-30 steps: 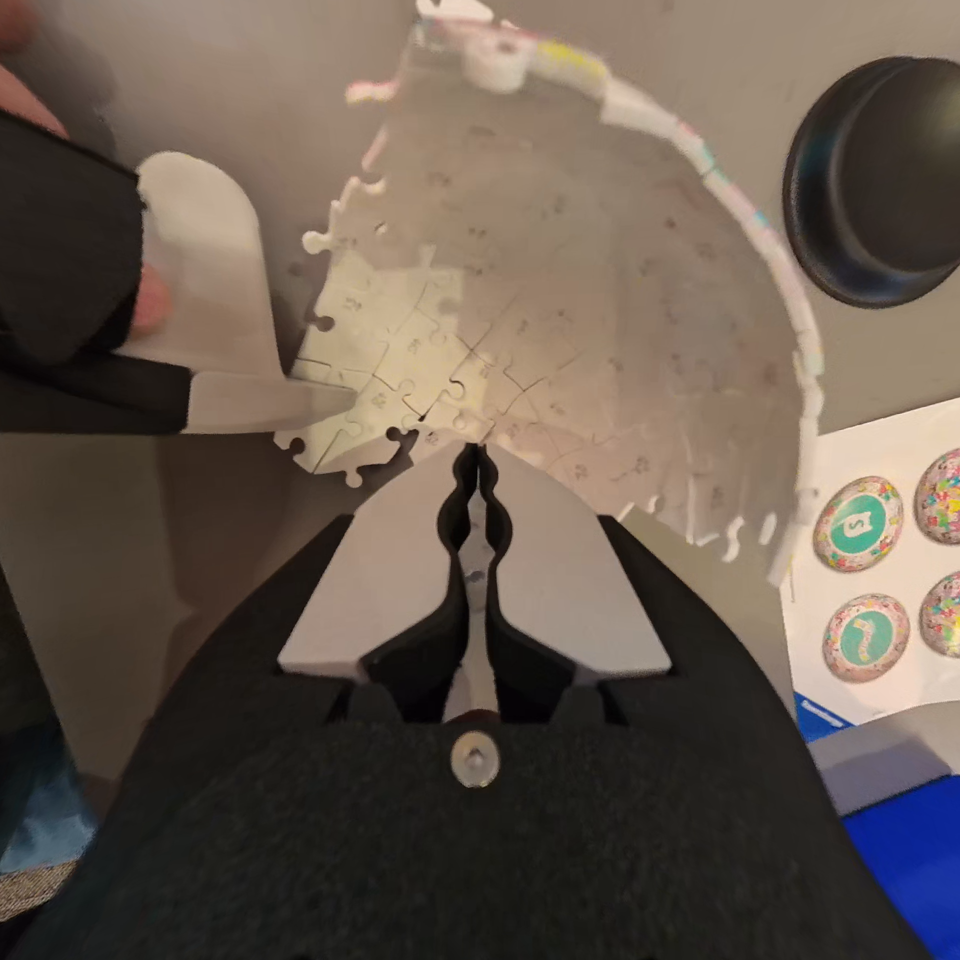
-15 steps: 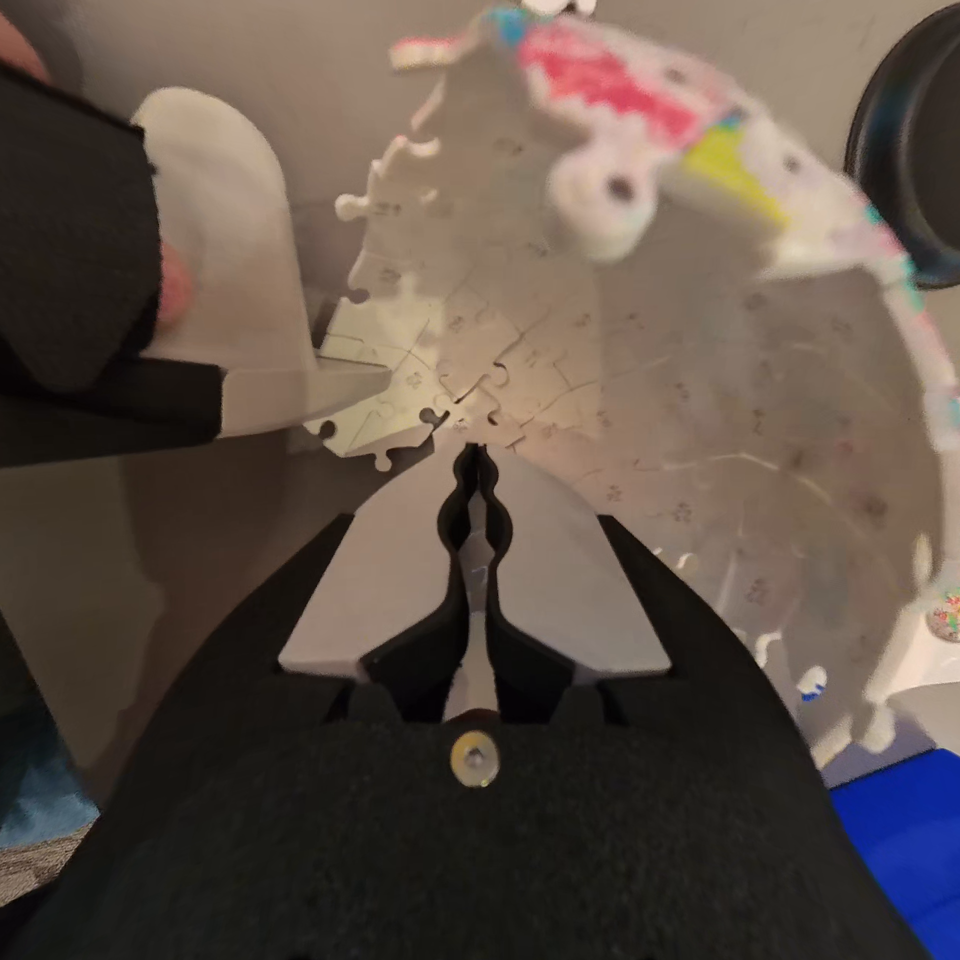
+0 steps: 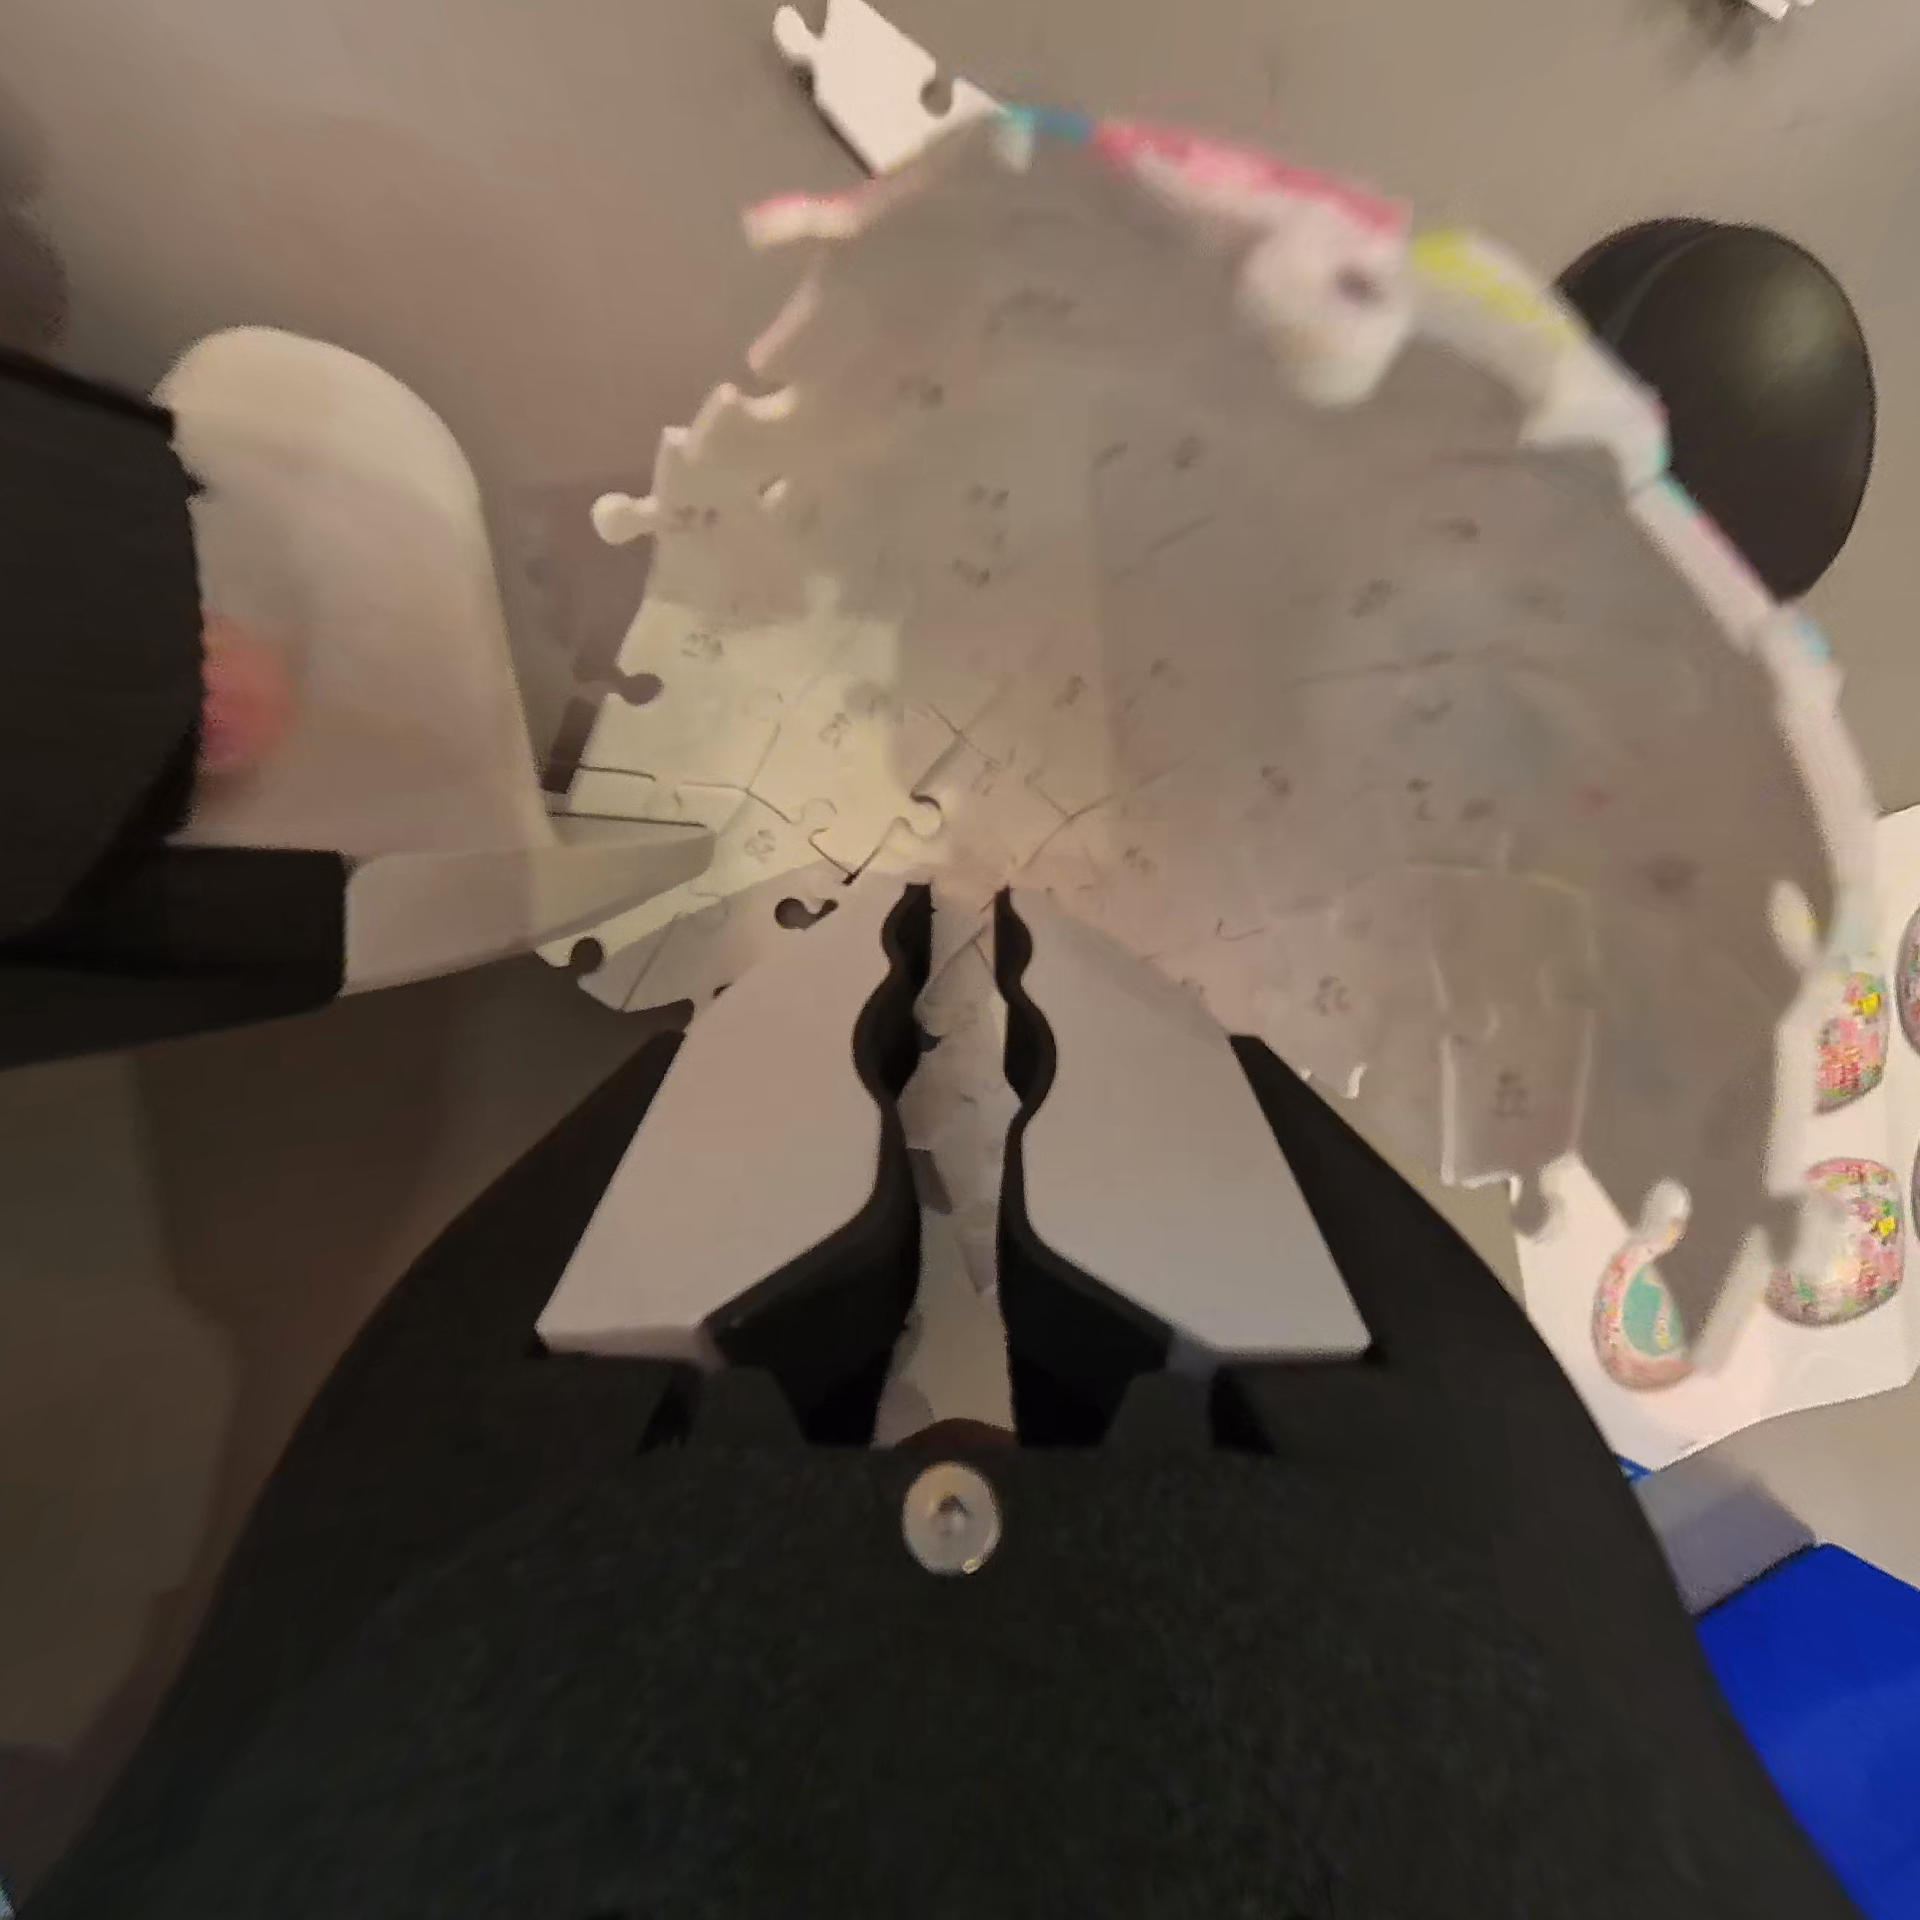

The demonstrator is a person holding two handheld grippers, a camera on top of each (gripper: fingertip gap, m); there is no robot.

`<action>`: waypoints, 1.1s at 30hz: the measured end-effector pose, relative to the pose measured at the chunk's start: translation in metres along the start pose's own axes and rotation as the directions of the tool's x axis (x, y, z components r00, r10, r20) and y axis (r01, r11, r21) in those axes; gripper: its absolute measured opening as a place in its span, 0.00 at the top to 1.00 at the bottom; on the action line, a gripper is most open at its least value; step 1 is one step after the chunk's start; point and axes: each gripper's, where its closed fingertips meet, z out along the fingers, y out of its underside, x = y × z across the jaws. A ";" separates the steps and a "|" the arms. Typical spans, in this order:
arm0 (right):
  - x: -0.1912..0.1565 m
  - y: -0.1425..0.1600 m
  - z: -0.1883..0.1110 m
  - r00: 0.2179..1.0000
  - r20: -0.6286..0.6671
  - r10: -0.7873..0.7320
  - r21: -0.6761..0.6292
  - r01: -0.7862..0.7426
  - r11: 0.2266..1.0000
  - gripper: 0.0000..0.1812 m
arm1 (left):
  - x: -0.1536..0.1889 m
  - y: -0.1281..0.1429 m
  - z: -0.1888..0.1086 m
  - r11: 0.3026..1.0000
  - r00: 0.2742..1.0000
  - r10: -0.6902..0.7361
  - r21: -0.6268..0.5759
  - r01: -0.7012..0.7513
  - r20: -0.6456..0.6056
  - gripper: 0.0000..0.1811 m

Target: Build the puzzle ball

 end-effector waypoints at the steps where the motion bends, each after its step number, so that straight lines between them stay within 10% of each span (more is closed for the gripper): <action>1: -0.001 0.001 0.000 1.000 0.008 0.004 -0.005 -0.004 1.000 0.95 | 0.000 0.000 0.000 1.000 1.000 0.000 -0.001 0.000 0.001 0.99; 33: -0.032 0.001 -0.034 0.991 -0.066 0.116 0.277 -0.093 0.956 0.97 | 0.002 0.008 -0.004 1.000 1.000 0.027 -0.013 -0.027 -0.004 0.99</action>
